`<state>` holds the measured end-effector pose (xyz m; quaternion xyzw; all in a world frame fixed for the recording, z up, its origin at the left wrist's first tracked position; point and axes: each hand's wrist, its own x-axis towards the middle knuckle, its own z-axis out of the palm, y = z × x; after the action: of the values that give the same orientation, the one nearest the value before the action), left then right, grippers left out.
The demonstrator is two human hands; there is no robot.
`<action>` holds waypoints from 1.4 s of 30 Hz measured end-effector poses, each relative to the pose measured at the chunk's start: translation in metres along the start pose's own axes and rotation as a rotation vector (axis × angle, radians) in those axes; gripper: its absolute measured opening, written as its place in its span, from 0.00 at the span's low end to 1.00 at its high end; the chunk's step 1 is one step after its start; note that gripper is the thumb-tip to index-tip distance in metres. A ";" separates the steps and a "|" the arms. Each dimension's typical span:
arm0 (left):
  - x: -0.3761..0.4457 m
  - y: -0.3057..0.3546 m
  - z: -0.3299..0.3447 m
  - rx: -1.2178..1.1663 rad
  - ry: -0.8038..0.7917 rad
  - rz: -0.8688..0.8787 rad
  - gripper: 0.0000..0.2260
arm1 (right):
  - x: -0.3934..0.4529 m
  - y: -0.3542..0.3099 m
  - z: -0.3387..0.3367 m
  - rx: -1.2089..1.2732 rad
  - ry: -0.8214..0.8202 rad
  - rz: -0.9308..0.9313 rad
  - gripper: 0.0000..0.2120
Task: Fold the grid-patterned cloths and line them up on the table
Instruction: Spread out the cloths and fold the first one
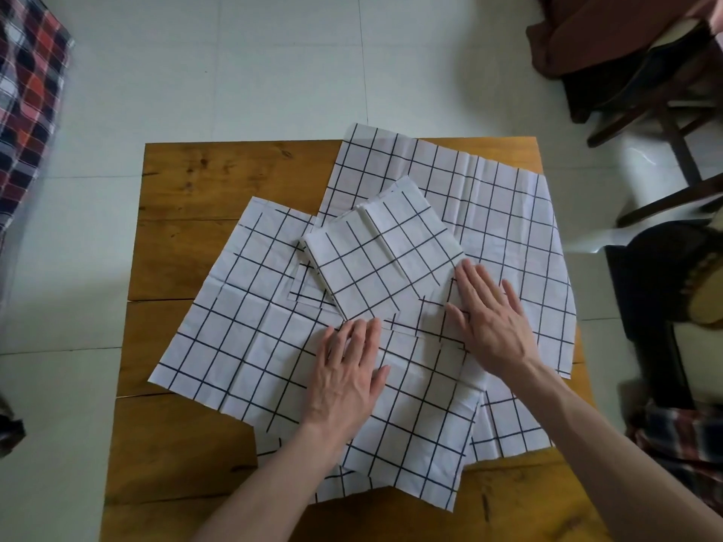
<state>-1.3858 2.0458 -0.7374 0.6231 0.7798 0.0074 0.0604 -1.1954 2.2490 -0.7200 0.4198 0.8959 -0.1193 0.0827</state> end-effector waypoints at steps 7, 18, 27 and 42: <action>0.008 0.017 -0.008 -0.053 0.053 -0.020 0.29 | -0.016 -0.026 -0.005 0.042 0.012 -0.219 0.31; 0.019 0.017 -0.005 -0.054 0.042 0.030 0.30 | -0.018 -0.043 0.015 0.001 -0.053 -0.292 0.31; 0.015 0.009 -0.005 -0.056 0.044 0.073 0.31 | 0.009 -0.015 -0.002 0.082 0.016 0.070 0.34; 0.013 -0.002 -0.008 -0.180 0.020 0.128 0.26 | 0.017 -0.025 -0.010 0.157 0.173 0.140 0.30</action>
<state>-1.3916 2.0582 -0.7303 0.6636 0.7351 0.0873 0.1079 -1.2262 2.2489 -0.7115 0.4953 0.8560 -0.1465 -0.0198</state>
